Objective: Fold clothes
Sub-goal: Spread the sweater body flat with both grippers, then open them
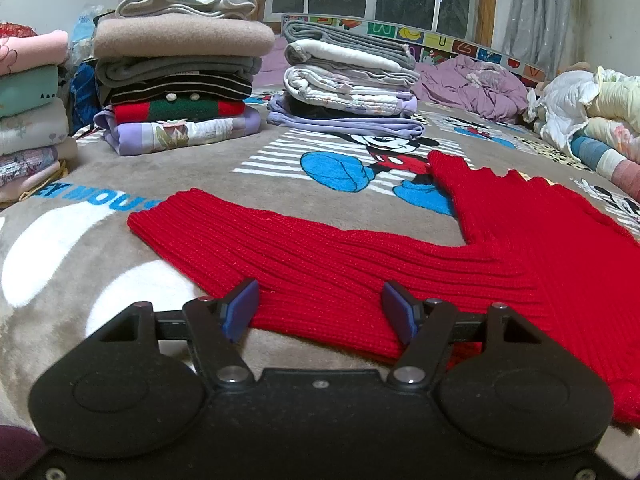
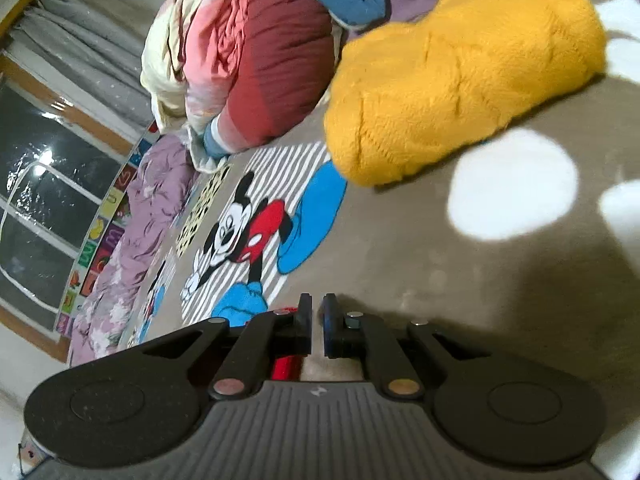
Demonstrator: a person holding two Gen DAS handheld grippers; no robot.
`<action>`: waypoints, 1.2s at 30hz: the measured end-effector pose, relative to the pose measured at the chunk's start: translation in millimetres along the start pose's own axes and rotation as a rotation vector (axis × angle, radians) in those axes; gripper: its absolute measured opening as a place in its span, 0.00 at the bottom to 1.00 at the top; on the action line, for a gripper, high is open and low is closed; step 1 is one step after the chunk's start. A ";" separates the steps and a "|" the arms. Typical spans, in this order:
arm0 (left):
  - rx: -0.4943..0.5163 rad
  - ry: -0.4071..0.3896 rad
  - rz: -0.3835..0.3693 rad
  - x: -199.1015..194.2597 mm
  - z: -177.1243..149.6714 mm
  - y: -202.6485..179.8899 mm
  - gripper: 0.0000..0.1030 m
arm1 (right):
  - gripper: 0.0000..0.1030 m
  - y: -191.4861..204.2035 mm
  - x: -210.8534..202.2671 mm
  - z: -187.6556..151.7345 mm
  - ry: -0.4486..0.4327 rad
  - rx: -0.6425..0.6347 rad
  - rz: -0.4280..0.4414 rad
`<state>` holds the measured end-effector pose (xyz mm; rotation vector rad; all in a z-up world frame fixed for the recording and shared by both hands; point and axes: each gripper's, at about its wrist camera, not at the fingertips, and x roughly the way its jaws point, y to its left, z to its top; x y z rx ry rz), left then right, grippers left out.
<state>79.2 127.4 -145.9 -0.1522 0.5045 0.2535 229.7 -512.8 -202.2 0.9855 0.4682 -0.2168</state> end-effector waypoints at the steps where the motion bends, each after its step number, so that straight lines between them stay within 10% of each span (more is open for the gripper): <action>1: 0.000 0.001 0.000 0.1 0.1 -0.1 0.66 | 0.08 2.2 -3.7 -0.8 -0.020 -0.012 0.006; 7: -0.019 0.004 -0.008 -1.3 2.6 2.1 0.66 | 0.11 43.7 -15.8 -13.6 -0.024 -0.234 0.125; 14: 0.005 -0.069 0.002 -18.5 14.8 -10.4 0.66 | 0.12 109.9 -18.1 -71.2 0.183 -0.488 0.322; 20: 0.134 -0.096 -0.158 -32.0 11.9 -64.1 0.66 | 0.12 138.3 -49.0 -146.4 0.318 -0.708 0.442; 27: 0.408 0.026 -0.249 -13.1 -21.9 -119.0 0.66 | 0.14 119.6 -66.8 -188.5 0.408 -0.803 0.336; 36: 0.467 0.051 -0.286 -32.2 -21.8 -112.6 0.66 | 0.27 113.4 -101.7 -181.7 0.378 -0.875 0.309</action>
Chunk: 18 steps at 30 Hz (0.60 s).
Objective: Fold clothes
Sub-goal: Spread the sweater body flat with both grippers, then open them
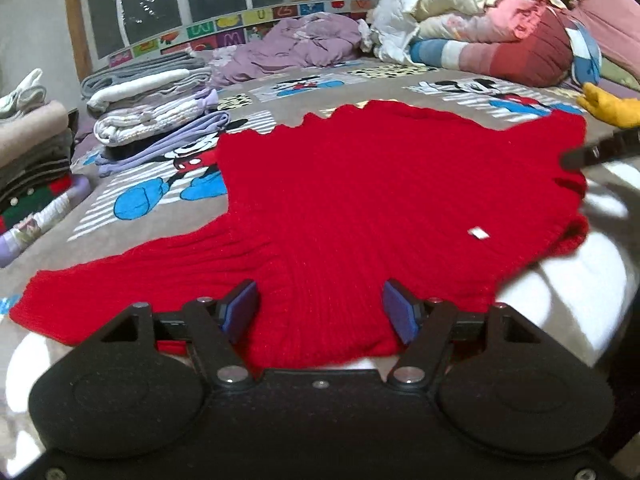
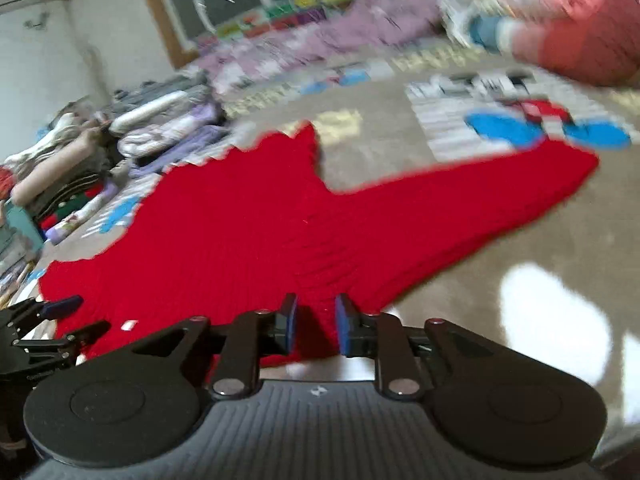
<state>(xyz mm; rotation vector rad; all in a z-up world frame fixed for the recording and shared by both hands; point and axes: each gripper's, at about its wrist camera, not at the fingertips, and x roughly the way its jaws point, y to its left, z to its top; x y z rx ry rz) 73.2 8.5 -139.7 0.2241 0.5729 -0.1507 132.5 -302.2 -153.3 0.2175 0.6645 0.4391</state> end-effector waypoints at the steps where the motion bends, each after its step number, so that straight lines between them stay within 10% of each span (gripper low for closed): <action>1: 0.001 0.003 0.000 -2.7 1.2 -0.3 0.66 | 0.31 2.6 -2.3 -1.4 -0.033 -0.027 0.030; 9: -0.029 -0.080 -0.067 -8.0 2.1 -20.4 0.66 | 0.31 57.0 -0.8 -29.2 -0.026 -0.358 0.234; 18: 0.016 -0.048 -0.131 -10.7 -9.2 -25.6 0.66 | 0.32 59.0 -11.1 -43.1 0.050 -0.448 0.245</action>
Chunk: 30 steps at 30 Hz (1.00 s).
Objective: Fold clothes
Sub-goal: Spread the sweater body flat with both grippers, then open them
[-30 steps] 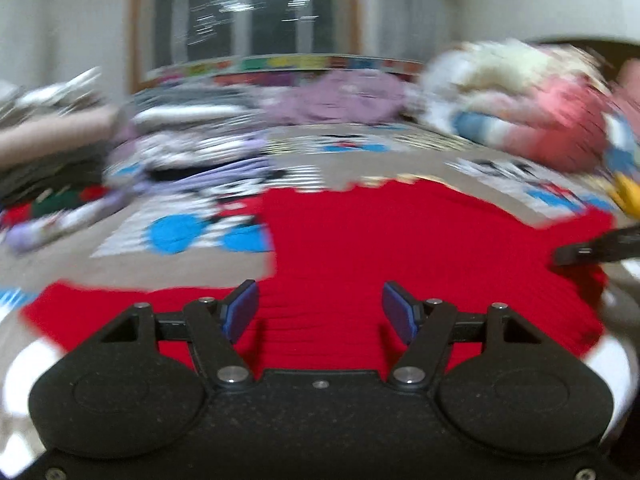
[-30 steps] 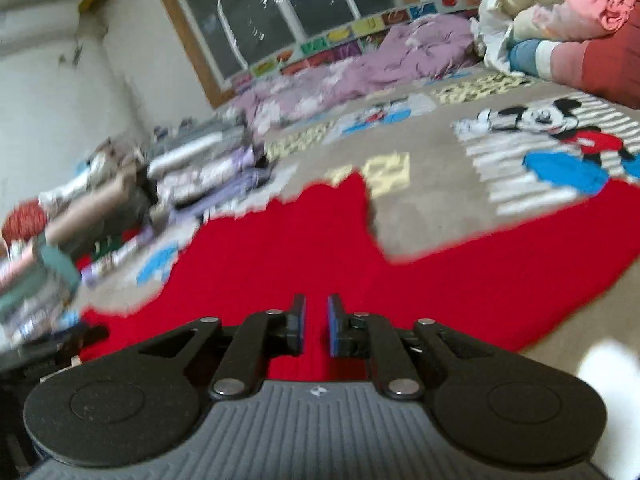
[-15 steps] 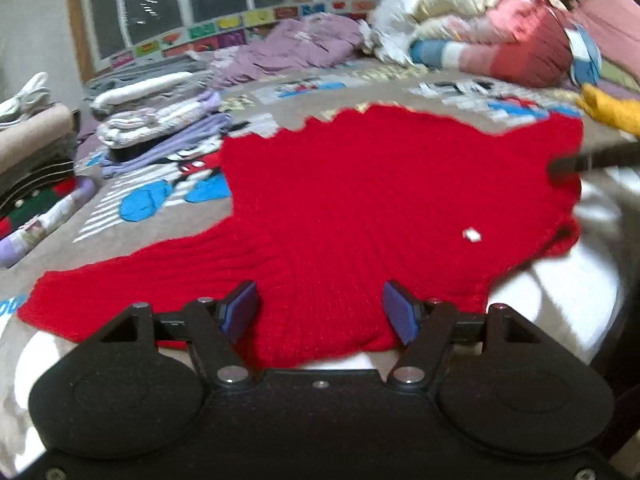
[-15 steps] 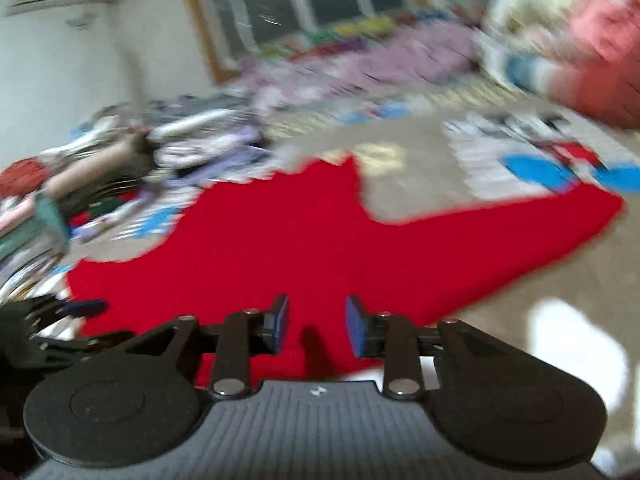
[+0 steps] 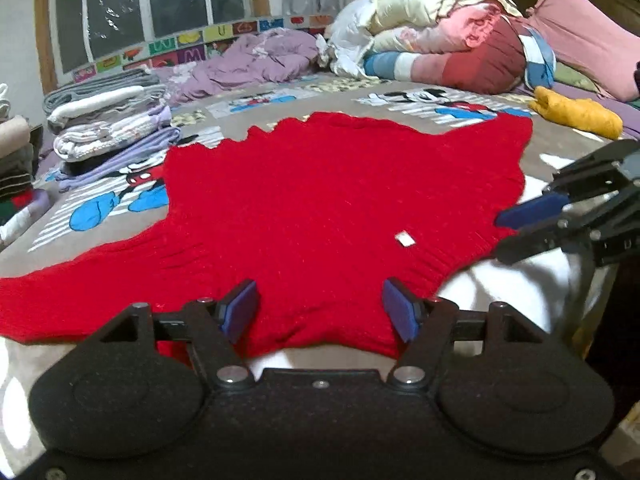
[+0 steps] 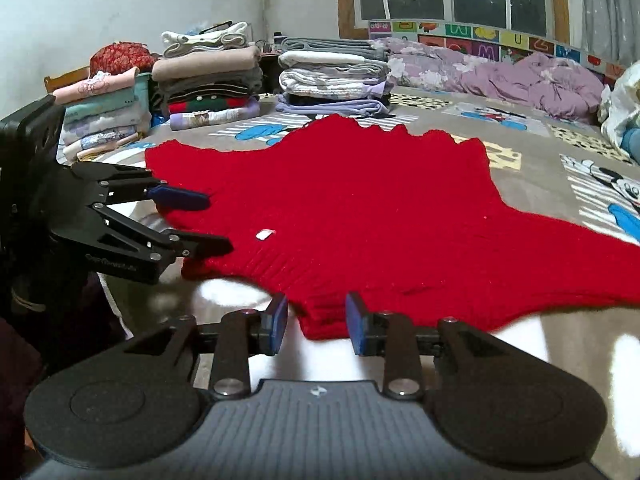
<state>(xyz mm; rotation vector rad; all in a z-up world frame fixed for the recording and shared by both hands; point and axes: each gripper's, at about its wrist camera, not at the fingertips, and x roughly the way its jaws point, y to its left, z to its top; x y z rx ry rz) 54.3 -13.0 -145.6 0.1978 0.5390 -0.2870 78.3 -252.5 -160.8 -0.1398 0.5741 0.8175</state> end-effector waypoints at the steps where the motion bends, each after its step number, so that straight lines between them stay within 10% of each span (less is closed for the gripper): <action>1: -0.016 0.019 -0.021 -1.5 2.3 4.1 0.66 | 0.32 -2.4 -1.0 0.5 -0.002 0.015 0.013; 10: -0.112 0.066 -0.020 1.3 40.3 42.0 0.67 | 0.32 -44.1 4.9 26.7 -0.055 0.214 0.078; 22: -0.138 0.147 0.018 91.9 91.1 92.2 0.62 | 0.32 -114.9 99.3 113.9 0.042 0.147 0.020; 30: -0.226 0.233 -0.023 111.0 88.4 123.8 0.65 | 0.16 -189.2 109.6 85.1 0.023 0.460 0.075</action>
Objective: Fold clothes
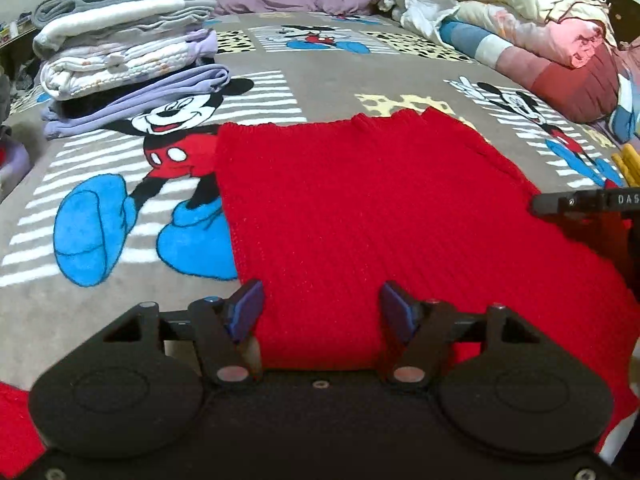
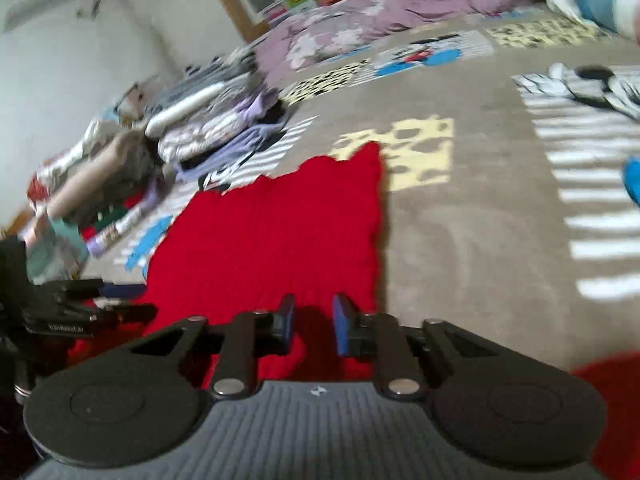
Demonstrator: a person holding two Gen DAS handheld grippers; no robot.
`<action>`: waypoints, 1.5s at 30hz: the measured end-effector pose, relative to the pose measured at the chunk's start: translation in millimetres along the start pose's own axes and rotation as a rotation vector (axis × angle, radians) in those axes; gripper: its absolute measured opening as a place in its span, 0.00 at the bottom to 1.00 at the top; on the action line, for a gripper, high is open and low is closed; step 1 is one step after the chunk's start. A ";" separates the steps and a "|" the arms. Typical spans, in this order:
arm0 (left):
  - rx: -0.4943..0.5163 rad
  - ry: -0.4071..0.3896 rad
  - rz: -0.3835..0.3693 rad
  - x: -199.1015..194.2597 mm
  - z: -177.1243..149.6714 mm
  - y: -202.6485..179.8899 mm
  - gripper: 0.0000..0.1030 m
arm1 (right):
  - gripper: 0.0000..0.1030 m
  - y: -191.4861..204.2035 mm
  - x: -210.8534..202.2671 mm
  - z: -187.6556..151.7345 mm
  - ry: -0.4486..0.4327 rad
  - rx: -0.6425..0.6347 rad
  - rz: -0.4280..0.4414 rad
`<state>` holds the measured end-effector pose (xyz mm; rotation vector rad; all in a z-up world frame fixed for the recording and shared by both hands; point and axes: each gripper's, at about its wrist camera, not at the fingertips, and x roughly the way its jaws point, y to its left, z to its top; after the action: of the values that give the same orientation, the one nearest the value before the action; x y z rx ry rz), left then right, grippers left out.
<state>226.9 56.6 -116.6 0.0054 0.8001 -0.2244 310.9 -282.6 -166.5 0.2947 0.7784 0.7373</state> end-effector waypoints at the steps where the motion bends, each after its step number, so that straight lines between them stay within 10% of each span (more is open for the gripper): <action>1: -0.006 0.001 -0.009 -2.3 0.7 1.5 0.64 | 0.16 -3.1 -3.5 -1.1 -0.007 0.010 0.006; 8: -0.012 -0.048 -0.001 5.7 42.3 6.8 0.63 | 0.28 3.6 -4.0 27.3 -0.012 -0.020 0.018; 25: -0.236 -0.008 0.082 58.9 73.0 75.3 0.54 | 0.17 -14.5 48.4 62.8 0.041 -0.045 -0.060; 31: -0.373 -0.014 -0.022 69.4 80.8 94.3 0.53 | 0.42 -5.7 55.2 87.1 0.000 -0.100 -0.117; 34: -0.423 -0.011 -0.040 75.5 84.1 101.2 0.23 | 0.50 -9.0 75.8 99.1 0.029 -0.084 -0.125; 36: -0.474 -0.008 -0.052 79.1 82.9 108.2 0.11 | 0.37 -14.8 88.5 103.0 0.058 -0.061 -0.121; 37: -0.505 -0.007 -0.058 80.4 80.8 112.4 0.10 | 0.11 -18.8 93.5 103.3 0.073 -0.042 -0.115; 45: -0.721 -0.012 -0.141 85.3 63.1 137.3 0.13 | 0.05 -51.5 80.3 85.0 -0.011 0.198 -0.085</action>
<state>356.9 168.1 -144.2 -0.7319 0.8339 -0.0588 436.5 -261.6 -176.1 0.4410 0.8496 0.5793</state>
